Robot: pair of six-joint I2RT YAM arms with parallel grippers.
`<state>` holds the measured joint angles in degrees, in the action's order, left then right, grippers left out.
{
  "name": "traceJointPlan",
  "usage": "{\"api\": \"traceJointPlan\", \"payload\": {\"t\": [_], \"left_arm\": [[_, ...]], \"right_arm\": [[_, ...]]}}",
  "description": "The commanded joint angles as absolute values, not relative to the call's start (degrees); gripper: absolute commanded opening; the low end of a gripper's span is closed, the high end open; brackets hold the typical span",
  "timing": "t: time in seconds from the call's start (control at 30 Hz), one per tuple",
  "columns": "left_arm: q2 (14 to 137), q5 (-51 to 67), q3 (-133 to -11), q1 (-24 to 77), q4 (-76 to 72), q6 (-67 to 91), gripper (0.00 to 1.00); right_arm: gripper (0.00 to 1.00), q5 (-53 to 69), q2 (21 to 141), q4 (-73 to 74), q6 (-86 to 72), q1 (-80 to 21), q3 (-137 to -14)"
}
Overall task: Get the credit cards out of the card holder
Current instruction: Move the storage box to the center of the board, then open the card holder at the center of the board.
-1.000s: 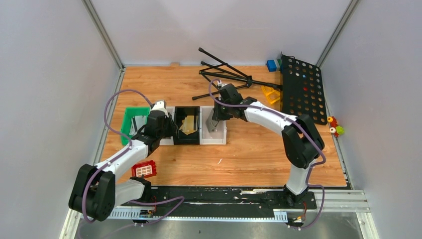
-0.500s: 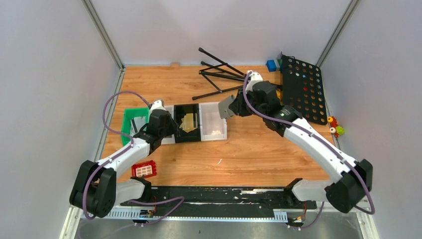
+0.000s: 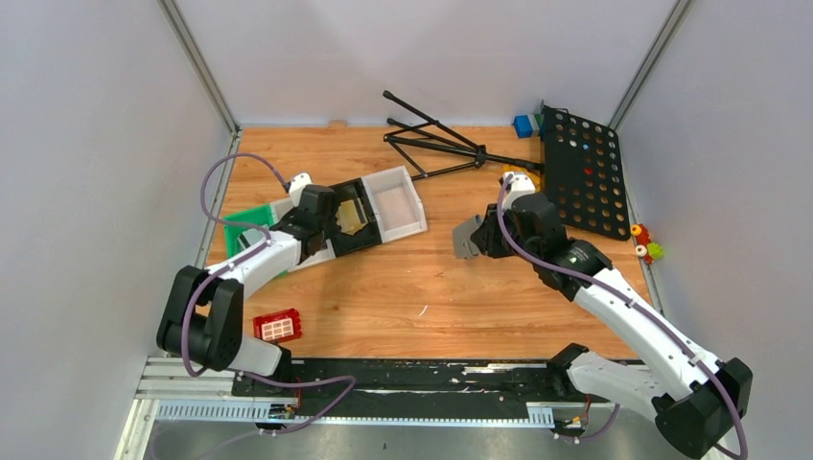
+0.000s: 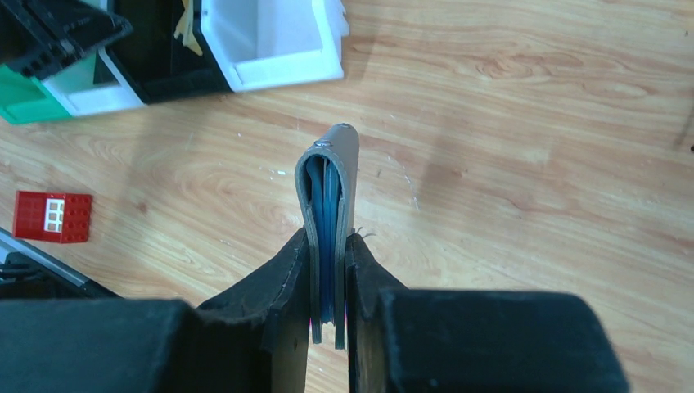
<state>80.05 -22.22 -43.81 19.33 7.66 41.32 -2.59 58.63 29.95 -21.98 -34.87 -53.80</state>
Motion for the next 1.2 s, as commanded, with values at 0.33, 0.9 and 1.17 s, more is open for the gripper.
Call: {"api": "traceJointPlan", "payload": {"t": [0.33, 0.9, 1.17], "left_arm": [[76.1, -12.0, -51.4, 16.0, 10.5, 30.7, 0.44], [63.4, 23.7, -44.2, 25.4, 5.2, 24.3, 0.78], [63.6, 40.0, -38.4, 25.5, -9.5, 27.2, 0.9]], "right_arm": [[0.0, 4.1, 53.1, 28.4, -23.5, -34.6, -44.7], [0.0, 16.6, 55.8, 23.4, -22.3, -34.2, -43.8], [0.0, 34.4, 58.0, 22.2, -21.3, -31.6, -45.1]]}}
